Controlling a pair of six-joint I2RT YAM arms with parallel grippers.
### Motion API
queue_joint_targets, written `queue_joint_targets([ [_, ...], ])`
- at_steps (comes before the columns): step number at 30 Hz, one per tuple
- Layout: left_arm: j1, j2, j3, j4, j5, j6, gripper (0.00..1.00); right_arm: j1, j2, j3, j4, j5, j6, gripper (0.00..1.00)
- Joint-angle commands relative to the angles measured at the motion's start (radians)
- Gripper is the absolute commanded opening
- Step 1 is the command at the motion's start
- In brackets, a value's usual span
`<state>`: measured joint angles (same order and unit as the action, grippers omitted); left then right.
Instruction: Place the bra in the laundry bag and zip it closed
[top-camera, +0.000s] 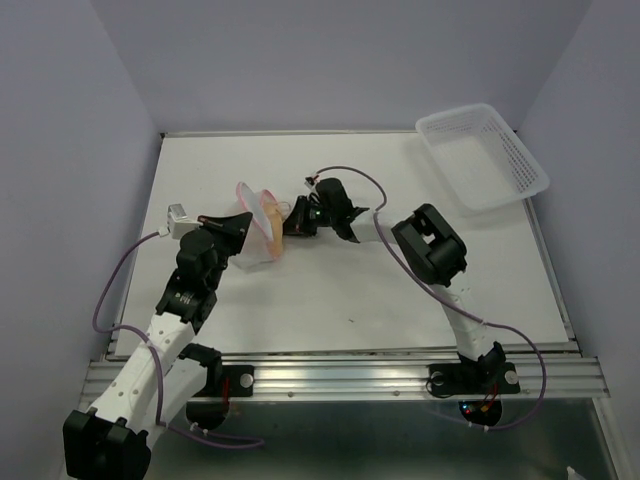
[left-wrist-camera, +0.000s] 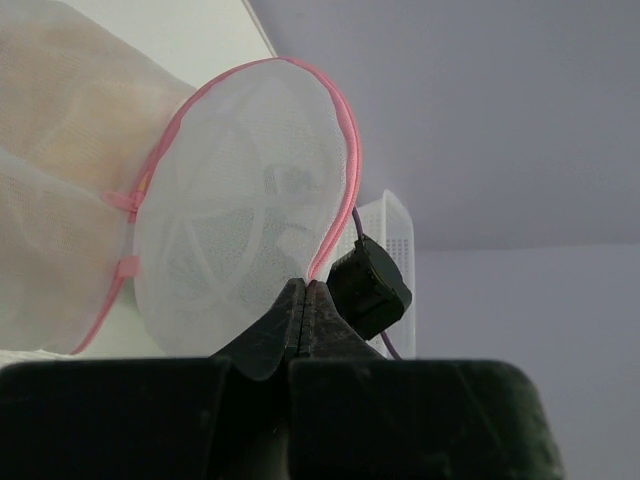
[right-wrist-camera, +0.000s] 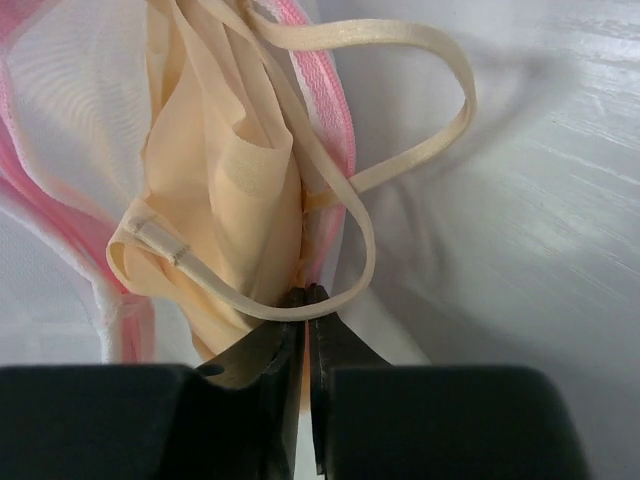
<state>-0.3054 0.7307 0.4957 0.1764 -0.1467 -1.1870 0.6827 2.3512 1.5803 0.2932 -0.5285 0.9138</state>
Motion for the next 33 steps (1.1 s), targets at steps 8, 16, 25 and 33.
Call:
queue_joint_targets([
  [8,0.008,-0.047,-0.006,0.040,0.001,0.007,0.00,0.011,-0.122,-0.083,0.071,0.093,-0.082,0.01],
  [16,0.008,-0.060,0.038,0.017,-0.005,0.056,0.00,0.011,-0.377,-0.175,-0.083,0.329,-0.355,0.01],
  [25,0.008,-0.016,0.024,0.072,0.041,0.063,0.00,0.011,-0.549,-0.191,-0.242,0.499,-0.538,0.01],
  [33,0.008,0.055,-0.025,0.113,0.085,0.050,0.00,0.011,-0.567,-0.240,-0.324,0.623,-0.559,0.01],
])
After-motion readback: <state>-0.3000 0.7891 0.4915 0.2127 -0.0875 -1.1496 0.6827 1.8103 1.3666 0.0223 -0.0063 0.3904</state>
